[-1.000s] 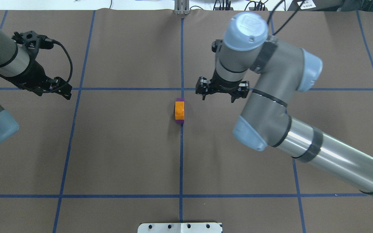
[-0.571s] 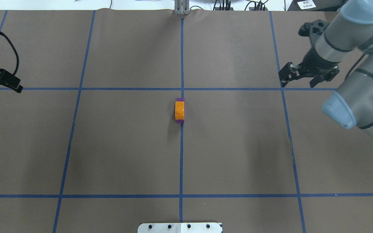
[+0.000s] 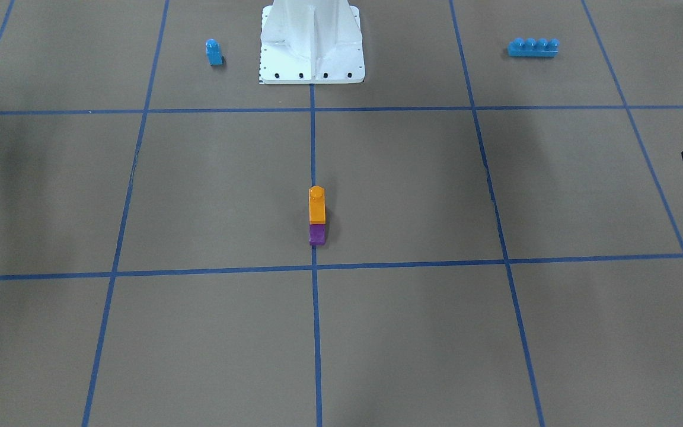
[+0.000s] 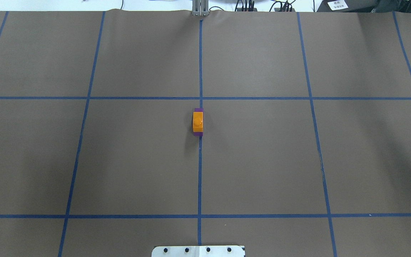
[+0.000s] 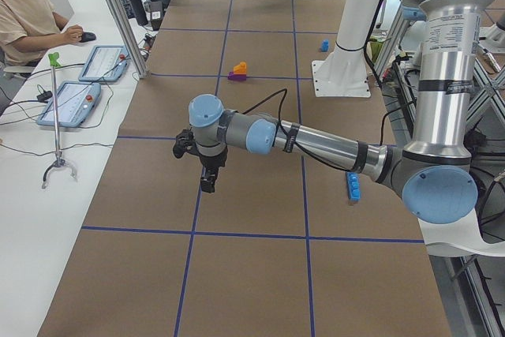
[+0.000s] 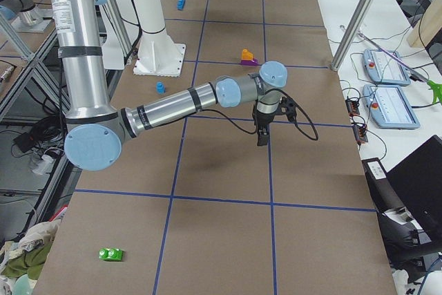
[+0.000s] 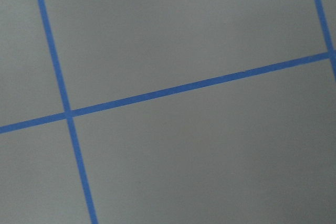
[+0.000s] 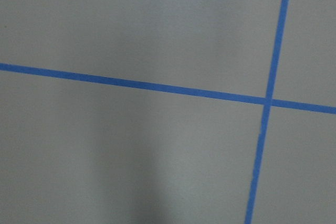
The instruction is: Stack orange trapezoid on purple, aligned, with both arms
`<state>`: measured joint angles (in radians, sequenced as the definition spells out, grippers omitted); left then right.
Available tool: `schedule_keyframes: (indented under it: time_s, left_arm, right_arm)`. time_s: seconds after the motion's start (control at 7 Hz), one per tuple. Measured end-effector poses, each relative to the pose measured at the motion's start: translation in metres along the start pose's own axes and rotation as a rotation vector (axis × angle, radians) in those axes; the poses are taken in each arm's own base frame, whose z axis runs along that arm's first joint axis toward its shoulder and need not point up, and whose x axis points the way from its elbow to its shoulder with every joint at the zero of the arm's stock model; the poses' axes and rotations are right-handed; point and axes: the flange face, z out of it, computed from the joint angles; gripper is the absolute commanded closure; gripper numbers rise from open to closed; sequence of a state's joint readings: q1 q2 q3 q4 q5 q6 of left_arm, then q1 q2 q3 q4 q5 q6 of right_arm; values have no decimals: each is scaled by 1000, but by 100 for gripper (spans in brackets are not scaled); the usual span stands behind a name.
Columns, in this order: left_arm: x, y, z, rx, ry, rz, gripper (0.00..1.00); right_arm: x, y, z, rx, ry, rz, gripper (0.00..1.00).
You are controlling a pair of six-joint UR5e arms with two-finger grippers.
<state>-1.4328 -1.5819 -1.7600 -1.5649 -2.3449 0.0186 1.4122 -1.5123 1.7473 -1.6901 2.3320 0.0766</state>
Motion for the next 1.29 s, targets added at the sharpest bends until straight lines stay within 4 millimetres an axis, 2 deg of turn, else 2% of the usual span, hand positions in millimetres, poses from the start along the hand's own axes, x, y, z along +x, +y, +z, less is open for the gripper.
schedule_keyframes:
  time_s: [0.14,0.29,0.43,0.86,1.29]
  left_arm:
    - [-31,11,1,-5,7,5,0]
    - [-51,21,0,-7,9,-12,0]
    - [-60,29,1,-10,8,-31,0]
    - [-66,41,3,-18,9,-79,0]
    - [-61,51,0,-12,10,-79,0]
  right_arm:
    - [35,7,5,-11,-6,-3,0]
    - [55,11,8,-18,-8,0,0]
    - [64,13,9,-22,-8,4,0]
    - [72,15,13,-28,2,13,0]
    - [83,30,24,-47,-2,42,0]
